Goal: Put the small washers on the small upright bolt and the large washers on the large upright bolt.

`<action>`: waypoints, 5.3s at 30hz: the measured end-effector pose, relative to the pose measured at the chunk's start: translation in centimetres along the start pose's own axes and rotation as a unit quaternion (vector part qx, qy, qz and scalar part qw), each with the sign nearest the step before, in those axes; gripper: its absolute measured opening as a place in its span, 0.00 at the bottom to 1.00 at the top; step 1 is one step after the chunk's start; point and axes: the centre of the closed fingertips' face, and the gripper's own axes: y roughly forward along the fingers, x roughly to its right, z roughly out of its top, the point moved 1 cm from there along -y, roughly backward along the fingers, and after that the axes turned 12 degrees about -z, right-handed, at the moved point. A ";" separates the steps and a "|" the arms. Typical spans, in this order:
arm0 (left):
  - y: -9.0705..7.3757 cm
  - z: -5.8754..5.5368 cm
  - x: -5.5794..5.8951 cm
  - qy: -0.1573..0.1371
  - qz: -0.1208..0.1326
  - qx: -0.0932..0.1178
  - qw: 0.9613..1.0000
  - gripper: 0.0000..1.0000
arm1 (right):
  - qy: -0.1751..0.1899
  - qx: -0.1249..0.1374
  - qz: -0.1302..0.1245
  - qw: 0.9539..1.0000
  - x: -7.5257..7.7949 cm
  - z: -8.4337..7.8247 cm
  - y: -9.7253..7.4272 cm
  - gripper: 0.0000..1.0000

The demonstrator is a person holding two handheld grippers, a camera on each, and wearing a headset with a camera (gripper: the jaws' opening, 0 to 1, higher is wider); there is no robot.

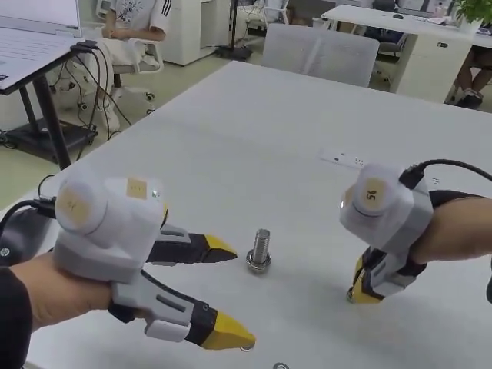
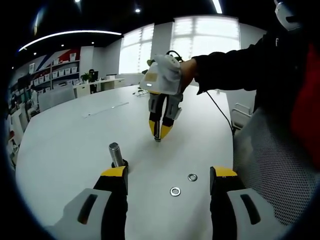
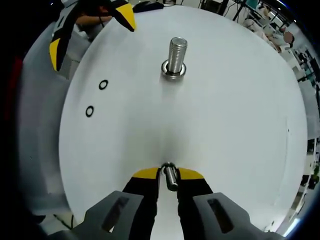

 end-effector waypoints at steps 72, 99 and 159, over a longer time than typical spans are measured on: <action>0.2 0.1 0.3 0.007 -0.004 -0.008 1.000 0.66 | -0.012 0.052 0.034 0.998 -10.9 2.3 -3.2 0.23; -0.1 0.6 0.0 0.011 -0.003 -0.001 1.000 0.66 | -0.061 0.065 0.037 0.995 -10.8 6.2 -2.8 0.31; -0.1 0.5 0.0 0.009 -0.003 0.002 1.000 0.65 | -0.110 0.071 0.037 0.991 -12.0 7.7 -1.2 0.13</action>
